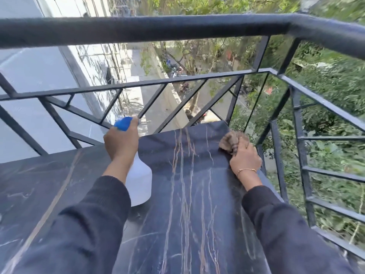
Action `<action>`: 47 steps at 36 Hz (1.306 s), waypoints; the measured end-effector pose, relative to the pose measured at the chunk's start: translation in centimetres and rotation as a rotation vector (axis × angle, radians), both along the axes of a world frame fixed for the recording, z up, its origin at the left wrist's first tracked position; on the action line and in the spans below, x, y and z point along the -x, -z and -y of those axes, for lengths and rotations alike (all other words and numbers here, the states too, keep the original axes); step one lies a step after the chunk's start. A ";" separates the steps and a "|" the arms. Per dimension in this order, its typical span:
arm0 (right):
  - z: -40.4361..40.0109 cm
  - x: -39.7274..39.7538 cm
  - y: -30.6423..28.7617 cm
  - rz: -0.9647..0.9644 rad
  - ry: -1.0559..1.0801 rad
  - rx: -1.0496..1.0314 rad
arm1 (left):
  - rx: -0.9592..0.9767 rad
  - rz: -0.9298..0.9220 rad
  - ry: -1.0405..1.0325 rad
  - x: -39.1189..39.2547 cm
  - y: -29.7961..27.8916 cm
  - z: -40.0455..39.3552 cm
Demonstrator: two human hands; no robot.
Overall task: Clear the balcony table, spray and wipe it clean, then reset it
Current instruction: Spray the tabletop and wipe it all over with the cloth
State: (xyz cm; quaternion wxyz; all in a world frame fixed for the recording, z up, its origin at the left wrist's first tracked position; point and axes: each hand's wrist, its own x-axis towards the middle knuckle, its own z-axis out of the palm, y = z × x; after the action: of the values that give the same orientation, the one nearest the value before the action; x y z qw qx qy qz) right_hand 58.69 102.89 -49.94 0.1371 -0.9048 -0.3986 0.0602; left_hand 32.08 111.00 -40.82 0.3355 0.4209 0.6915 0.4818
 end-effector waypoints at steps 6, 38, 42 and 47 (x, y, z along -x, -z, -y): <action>-0.3 2.8 0.1 -0.013 0.126 0.032 | -0.006 0.023 0.025 0.2 0.0 0.0; 0.7 -1.0 -1.6 -0.018 -0.060 0.003 | -0.010 -0.171 0.193 -0.7 -0.3 0.6; 3.4 -3.3 -2.0 -0.179 0.166 -0.118 | 0.014 -0.166 0.430 -1.7 -0.7 2.2; 7.7 -5.5 -1.4 -0.327 0.398 -0.276 | 0.030 -0.174 0.515 -3.6 -0.1 5.1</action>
State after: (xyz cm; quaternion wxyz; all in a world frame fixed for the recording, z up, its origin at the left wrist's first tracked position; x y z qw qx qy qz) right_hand 64.22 95.17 -48.58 0.3307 -0.9162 -0.1903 0.1224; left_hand 35.68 105.89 -40.71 0.3927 0.6178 0.5948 0.3322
